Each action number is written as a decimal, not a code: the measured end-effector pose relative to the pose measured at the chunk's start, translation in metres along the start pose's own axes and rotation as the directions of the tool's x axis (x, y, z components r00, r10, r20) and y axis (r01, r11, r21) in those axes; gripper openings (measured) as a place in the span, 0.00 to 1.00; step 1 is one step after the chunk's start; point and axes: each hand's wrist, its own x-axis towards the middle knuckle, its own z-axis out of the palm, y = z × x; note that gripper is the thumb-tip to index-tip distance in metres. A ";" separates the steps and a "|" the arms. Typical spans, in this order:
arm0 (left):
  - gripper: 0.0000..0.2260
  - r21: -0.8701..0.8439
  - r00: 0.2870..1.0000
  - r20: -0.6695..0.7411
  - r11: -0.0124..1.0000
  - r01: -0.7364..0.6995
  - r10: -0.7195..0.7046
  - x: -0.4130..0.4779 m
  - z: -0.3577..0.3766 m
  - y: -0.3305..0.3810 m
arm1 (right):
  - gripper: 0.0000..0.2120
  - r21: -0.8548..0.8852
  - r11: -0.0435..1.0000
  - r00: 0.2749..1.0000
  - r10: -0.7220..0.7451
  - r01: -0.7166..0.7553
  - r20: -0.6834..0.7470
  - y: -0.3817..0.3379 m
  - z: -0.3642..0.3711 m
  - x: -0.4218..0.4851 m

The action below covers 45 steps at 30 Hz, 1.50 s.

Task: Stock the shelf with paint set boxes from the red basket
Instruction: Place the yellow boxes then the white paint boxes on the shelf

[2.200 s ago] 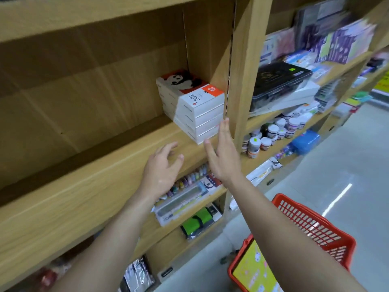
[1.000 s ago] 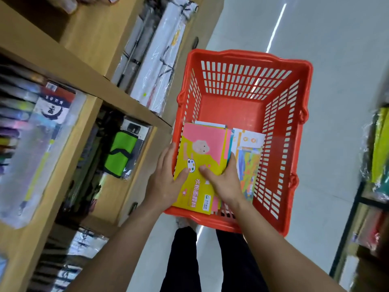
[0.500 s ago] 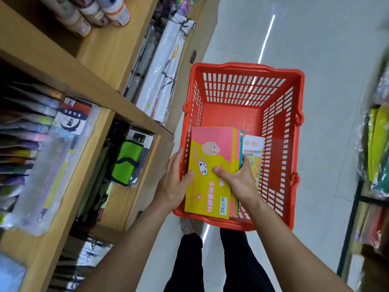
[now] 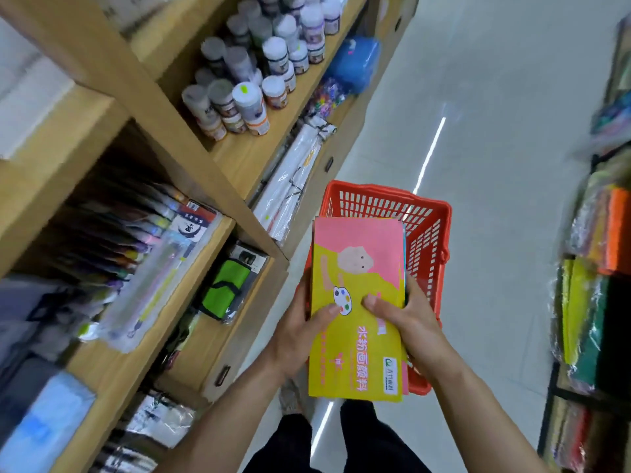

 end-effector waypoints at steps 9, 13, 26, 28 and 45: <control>0.21 -0.150 0.916 -0.335 0.948 -0.282 0.220 -0.090 -0.059 0.106 | 0.35 -0.006 0.963 0.914 -0.253 0.268 0.318 -0.084 0.121 -0.031; 0.29 -0.046 0.801 -0.525 0.931 -0.363 0.286 -0.138 -0.099 0.150 | 0.35 0.000 0.936 0.825 -0.311 0.353 0.471 -0.110 0.190 -0.042; 0.23 0.329 0.418 -0.805 0.902 -0.278 0.422 -0.239 -0.225 0.206 | 0.17 -0.146 0.892 0.626 -0.176 0.428 0.760 -0.152 0.391 -0.035; 0.23 0.322 0.409 -0.819 0.913 -0.251 0.402 -0.237 -0.237 0.207 | 0.20 -0.192 0.897 0.652 -0.129 0.397 0.747 -0.153 0.408 -0.025; 0.42 0.380 0.630 -0.642 0.895 -0.234 0.437 -0.248 -0.233 0.153 | 0.37 -0.286 0.564 0.483 -0.238 0.775 0.843 -0.128 0.349 -0.039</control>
